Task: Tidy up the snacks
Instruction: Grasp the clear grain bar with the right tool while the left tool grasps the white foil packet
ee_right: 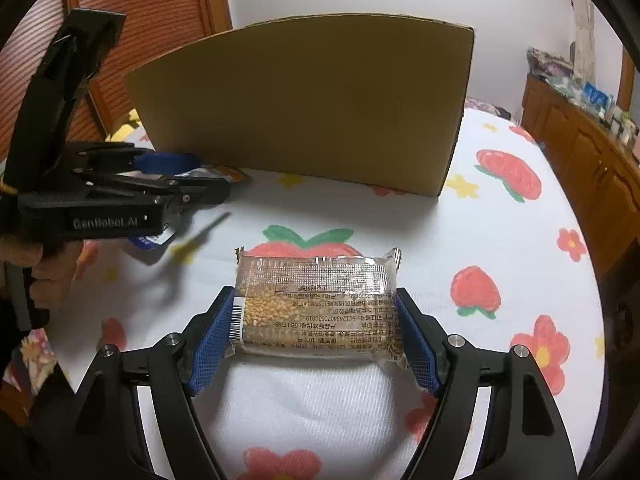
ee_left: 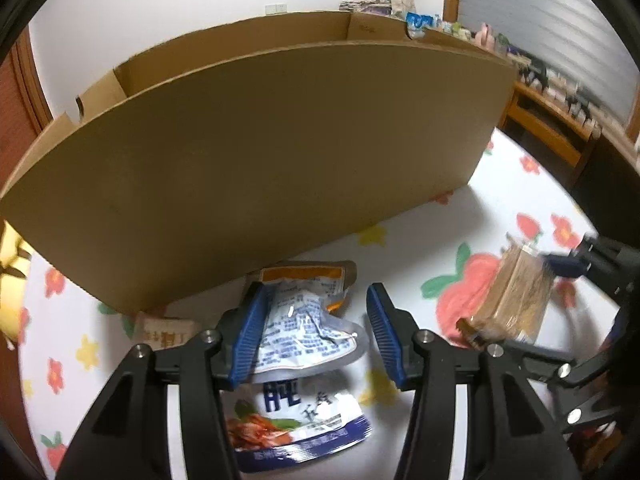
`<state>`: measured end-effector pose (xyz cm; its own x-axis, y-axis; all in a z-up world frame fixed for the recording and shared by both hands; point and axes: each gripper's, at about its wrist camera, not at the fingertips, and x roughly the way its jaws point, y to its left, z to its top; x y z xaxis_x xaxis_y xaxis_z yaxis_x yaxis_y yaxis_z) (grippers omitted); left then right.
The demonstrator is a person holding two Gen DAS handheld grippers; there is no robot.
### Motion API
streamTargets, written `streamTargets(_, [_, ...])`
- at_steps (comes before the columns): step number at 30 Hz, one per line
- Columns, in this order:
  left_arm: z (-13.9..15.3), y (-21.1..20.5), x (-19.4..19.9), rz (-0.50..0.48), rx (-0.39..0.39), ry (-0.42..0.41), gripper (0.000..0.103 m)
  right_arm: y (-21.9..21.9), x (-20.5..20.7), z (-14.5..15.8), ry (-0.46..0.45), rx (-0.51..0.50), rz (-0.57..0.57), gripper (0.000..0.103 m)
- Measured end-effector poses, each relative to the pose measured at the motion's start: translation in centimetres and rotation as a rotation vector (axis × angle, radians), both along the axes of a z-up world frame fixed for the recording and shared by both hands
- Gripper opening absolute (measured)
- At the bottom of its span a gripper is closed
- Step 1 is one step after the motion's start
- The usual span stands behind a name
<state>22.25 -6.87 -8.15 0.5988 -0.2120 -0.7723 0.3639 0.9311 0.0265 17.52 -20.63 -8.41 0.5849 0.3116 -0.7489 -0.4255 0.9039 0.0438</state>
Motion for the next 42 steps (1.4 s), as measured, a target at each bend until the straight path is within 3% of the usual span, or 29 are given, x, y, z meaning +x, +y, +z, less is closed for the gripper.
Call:
streamTargets(16, [0.6, 0.4, -2.8, -0.039, -0.044, 0.024, 0.052, 0.7, -0.7, 0.1, -0.017, -0.027, -0.001, 0.079])
streamTargets(25, [-0.9, 0.7, -1.5, 0.014, 0.037, 0.051, 0.058, 0.7, -0.8, 0.1, -0.020, -0.029, 0.000, 0.079])
streamTargets(30, [-1.1, 1.5, -0.8, 0.023, -0.013, 0.072, 0.062, 0.6, -0.9, 0.1, -0.022, -0.031, 0.001, 0.079])
streamTargets(34, [-1.0, 2.3, -0.9, 0.023, -0.037, 0.073, 0.051, 0.6, -0.9, 0.1, -0.023, -0.031, 0.000, 0.079])
streamTargets(36, [-0.9, 2.8, -1.0, 0.034, -0.043, 0.067, 0.033, 0.6, -0.9, 0.1, -0.023, -0.032, 0.000, 0.079])
streamTargets(42, [-0.3, 4.2, -1.6, 0.046, -0.074, 0.039, 0.019, 0.6, -0.9, 0.1, -0.023, -0.032, 0.000, 0.079])
